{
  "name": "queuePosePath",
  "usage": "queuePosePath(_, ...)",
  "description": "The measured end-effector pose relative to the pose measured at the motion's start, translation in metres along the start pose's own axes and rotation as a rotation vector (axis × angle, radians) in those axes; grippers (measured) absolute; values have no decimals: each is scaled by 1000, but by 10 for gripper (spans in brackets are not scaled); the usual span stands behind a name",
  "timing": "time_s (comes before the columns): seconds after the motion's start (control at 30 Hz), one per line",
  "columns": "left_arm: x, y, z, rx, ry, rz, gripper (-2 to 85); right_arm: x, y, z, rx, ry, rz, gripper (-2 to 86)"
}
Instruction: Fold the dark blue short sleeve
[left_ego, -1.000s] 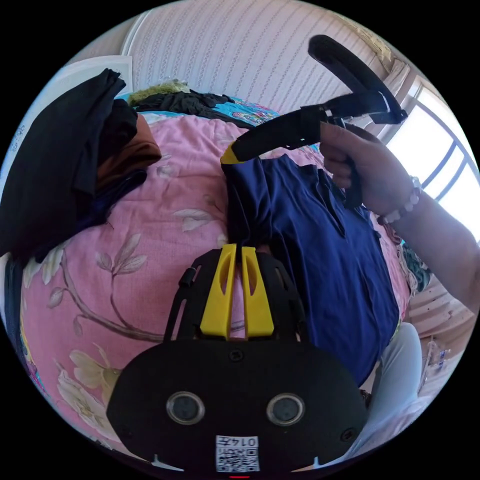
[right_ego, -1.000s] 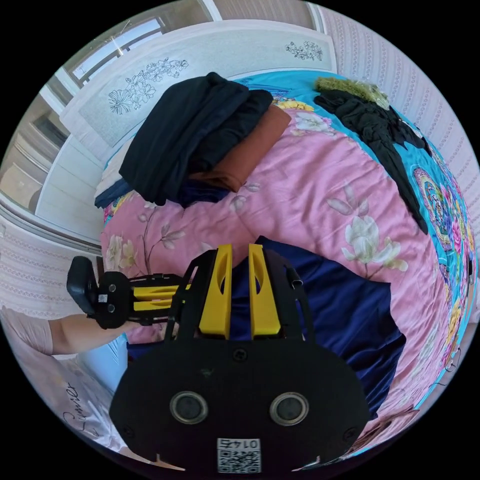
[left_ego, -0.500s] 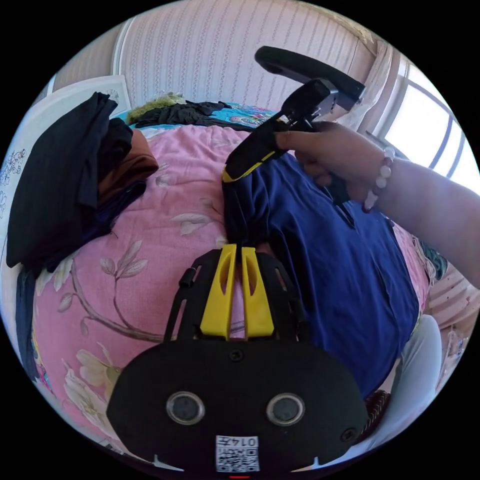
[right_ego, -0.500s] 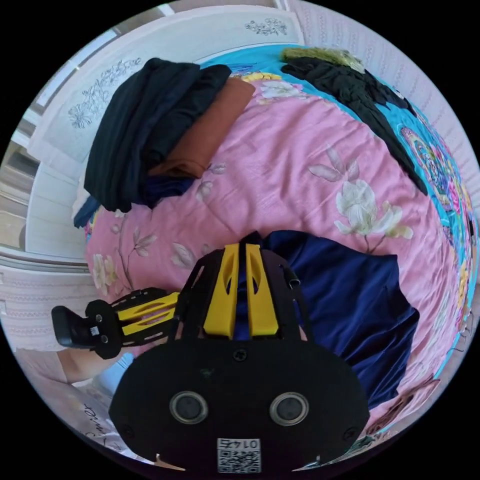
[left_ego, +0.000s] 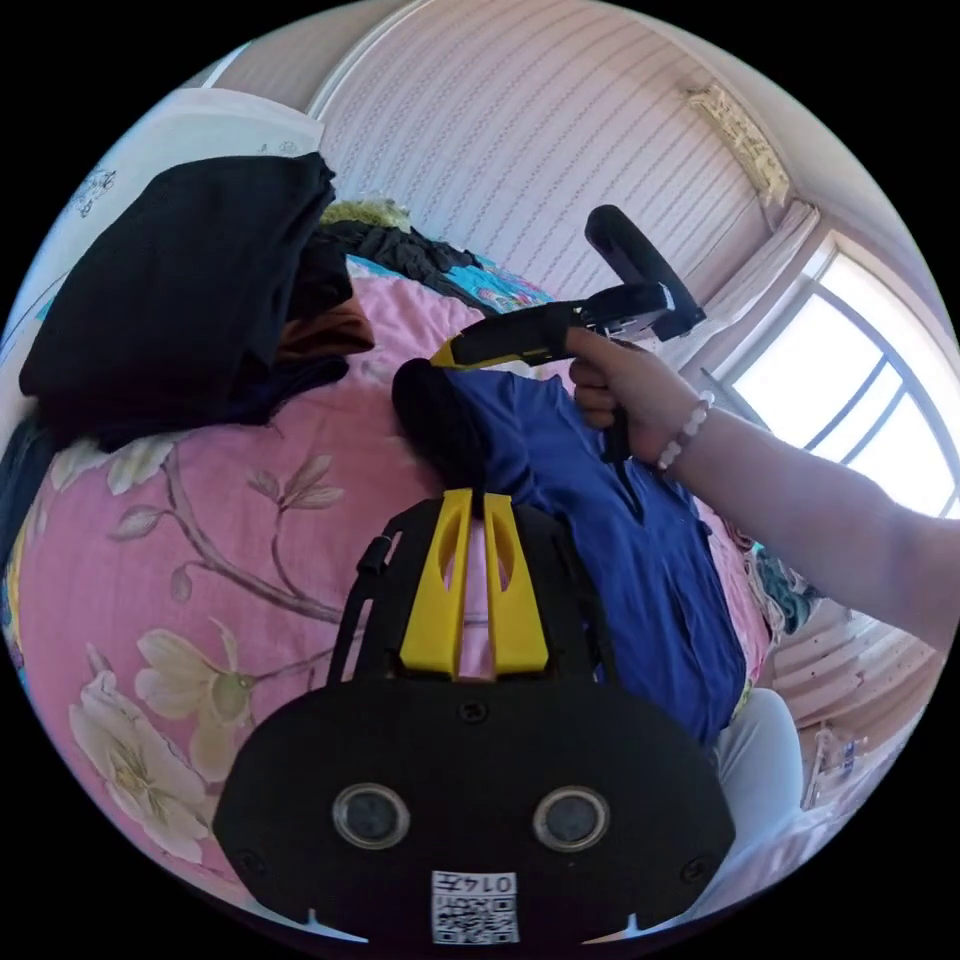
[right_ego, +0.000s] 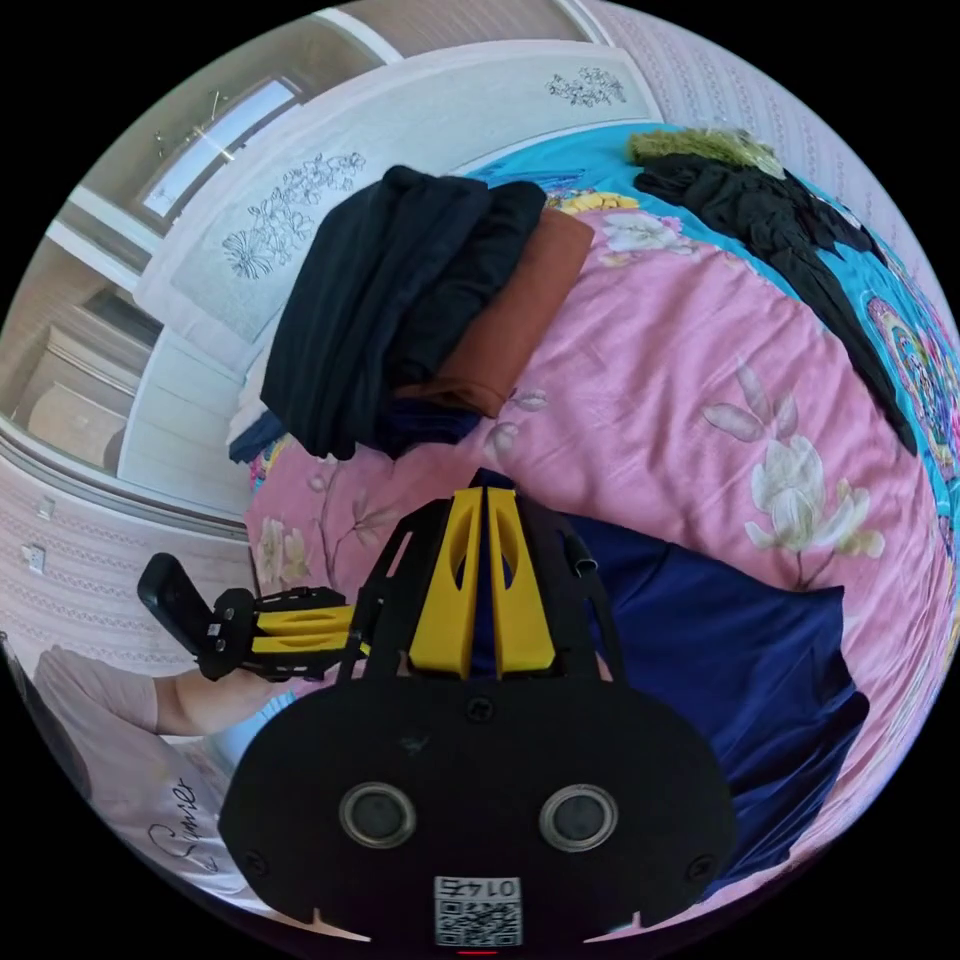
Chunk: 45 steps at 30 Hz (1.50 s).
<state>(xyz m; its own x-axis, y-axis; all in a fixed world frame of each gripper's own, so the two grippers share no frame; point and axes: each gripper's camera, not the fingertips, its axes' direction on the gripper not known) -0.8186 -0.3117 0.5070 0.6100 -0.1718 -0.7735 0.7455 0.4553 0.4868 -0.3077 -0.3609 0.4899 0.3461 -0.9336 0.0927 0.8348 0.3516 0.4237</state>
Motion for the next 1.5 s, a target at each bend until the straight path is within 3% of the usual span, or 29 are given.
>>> queuePosePath(0.2,-26,0,-14,-54,103,-109,37,-27,10,-37,141,29,-130,27)
queuePosePath(0.47,-12,5,-13,0,77,-60,106,-34,1,5,-93,158,-53,75)
queuePosePath(0.6,-10,5,14,-40,-10,-99,55,-39,3,10,-95,226,-4,78)
queuePosePath(0.73,-11,7,20,-52,67,-106,5,-47,6,-8,-109,296,-56,44)
queuePosePath(0.83,4,8,16,-29,47,-54,-4,-41,16,-58,15,209,-41,23)
queuePosePath(1.07,71,7,9,48,209,238,12,12,126,-214,411,-41,107,18)
queuePosePath(1.2,105,21,33,-28,245,349,51,59,203,-240,357,70,290,28)
queuePosePath(1.3,120,34,55,-98,234,357,64,87,239,-245,265,40,410,41)
queuePosePath(1.5,141,39,93,-167,141,341,70,87,265,-296,325,85,447,54)
